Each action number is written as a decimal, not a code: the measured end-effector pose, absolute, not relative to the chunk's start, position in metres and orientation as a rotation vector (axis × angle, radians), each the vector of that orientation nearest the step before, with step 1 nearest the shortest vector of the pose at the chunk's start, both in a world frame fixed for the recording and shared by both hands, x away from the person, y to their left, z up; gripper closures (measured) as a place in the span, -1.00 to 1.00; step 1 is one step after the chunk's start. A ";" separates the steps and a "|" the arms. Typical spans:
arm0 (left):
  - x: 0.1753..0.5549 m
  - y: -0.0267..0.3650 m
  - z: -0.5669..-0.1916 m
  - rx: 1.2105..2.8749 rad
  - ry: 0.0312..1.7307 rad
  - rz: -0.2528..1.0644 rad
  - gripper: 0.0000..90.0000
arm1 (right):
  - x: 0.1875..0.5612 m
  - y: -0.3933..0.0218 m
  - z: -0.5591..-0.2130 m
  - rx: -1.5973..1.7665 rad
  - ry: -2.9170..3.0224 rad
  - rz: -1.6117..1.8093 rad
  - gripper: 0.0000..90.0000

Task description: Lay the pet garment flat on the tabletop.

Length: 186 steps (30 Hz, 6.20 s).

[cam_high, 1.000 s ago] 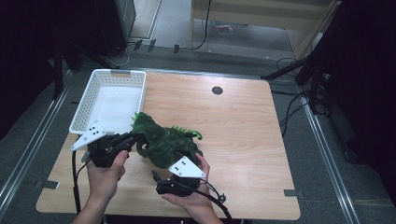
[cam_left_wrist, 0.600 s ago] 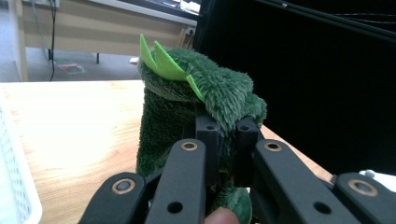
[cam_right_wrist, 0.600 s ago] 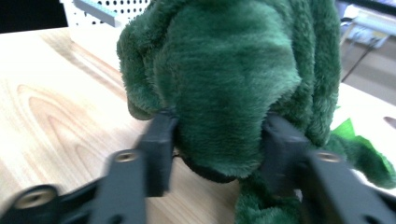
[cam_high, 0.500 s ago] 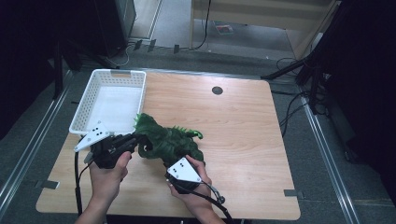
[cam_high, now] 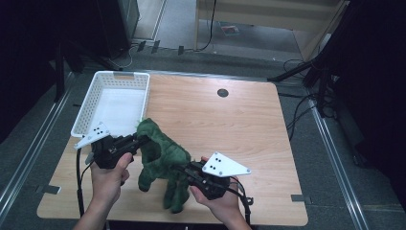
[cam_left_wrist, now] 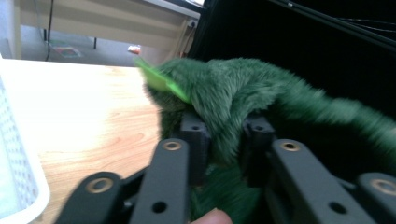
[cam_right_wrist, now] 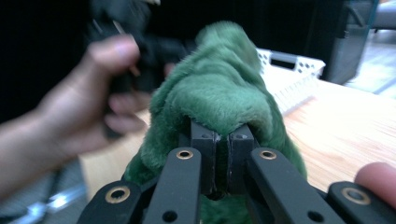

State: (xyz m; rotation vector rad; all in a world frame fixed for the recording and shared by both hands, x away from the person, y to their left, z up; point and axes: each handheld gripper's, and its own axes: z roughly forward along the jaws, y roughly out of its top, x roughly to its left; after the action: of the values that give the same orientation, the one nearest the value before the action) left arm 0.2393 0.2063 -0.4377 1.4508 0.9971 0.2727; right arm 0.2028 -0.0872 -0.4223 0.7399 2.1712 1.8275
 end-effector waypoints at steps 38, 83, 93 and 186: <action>0.255 0.165 -0.496 1.755 0.733 0.053 0.96 | 0.247 -0.143 -0.435 0.936 2.174 2.017 0.90; 0.252 0.188 -0.434 1.666 0.596 0.173 0.93 | 0.266 -0.152 -0.417 0.950 2.165 1.830 0.89; 0.287 0.154 -0.483 1.753 0.802 0.239 0.92 | 0.316 -0.153 -0.466 1.187 2.071 1.655 0.89; 0.268 0.155 -0.552 1.934 1.079 0.093 0.94 | 0.275 -0.247 -0.542 1.714 1.910 1.203 0.92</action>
State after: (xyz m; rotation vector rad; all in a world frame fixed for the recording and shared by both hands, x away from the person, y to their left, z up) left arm 0.2682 0.1550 -0.5520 1.9335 1.0792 0.0928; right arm 0.2754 -0.2475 -0.5419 1.7144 1.9097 1.2034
